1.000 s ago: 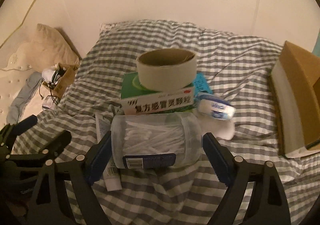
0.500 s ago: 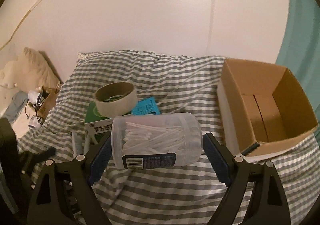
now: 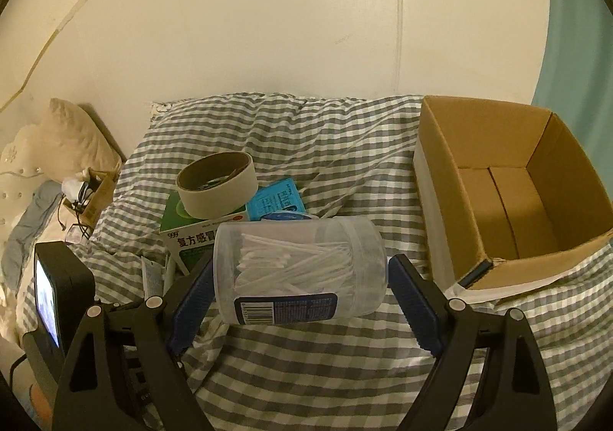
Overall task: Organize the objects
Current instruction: 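Grasp the clear cotton-swab jar with the right tool while the left tool grasps the white tube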
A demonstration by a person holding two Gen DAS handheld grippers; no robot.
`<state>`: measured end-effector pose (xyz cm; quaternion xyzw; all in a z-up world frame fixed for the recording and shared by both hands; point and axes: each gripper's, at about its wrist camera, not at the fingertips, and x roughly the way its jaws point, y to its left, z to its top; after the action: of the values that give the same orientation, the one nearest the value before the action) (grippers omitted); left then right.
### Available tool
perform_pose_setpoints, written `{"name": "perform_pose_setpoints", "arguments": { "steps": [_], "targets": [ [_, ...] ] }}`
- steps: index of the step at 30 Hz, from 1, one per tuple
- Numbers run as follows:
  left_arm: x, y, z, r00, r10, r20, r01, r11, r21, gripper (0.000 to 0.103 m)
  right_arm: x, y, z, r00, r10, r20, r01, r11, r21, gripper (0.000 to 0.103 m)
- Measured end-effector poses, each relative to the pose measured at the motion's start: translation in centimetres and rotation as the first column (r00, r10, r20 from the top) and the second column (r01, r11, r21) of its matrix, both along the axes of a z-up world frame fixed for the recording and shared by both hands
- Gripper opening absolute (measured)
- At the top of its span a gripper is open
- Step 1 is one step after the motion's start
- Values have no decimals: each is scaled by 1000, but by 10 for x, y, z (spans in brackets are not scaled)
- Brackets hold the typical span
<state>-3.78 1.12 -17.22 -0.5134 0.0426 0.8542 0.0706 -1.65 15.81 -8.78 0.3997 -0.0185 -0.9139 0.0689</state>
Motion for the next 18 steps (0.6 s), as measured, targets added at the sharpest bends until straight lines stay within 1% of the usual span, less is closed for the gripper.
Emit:
{"name": "perform_pose_setpoints", "arguments": {
  "steps": [1, 4, 6, 10, 13, 16, 18],
  "targets": [
    [3, 0, 2, 1000, 5, -11, -5, 1000, -10, 41, 2, 1, 2, 1000, -1, -3, 1, 1000, 1, 88],
    [9, -4, 10, 1000, 21, -22, -21, 1000, -11, 33, 10, 6, 10, 1000, -8, -15, 8, 1000, -4, 88],
    [14, -8, 19, 999, 39, -24, -38, 999, 10, 29, 16, 10, 17, 1000, -12, -26, 11, 1000, -11, 88],
    [25, -13, 39, 997, 39, -71, -38, 999, 7, 20, 28, 15, 30, 999, -16, -46, 15, 1000, -12, 88],
    [37, -16, 61, 994, 27, -109, -23, 999, 44, 21, 37, 15, 41, 998, -14, -60, 14, 1000, 1, 88],
    [49, -16, 78, 989, 15, -144, -10, 999, 39, 21, 46, 16, 52, 997, -10, -79, 10, 1000, 8, 88],
    [54, -17, 87, 988, 9, -154, -1, 999, 50, 20, 53, 15, 60, 996, -4, -93, 6, 1000, 13, 88]
  ]
}}
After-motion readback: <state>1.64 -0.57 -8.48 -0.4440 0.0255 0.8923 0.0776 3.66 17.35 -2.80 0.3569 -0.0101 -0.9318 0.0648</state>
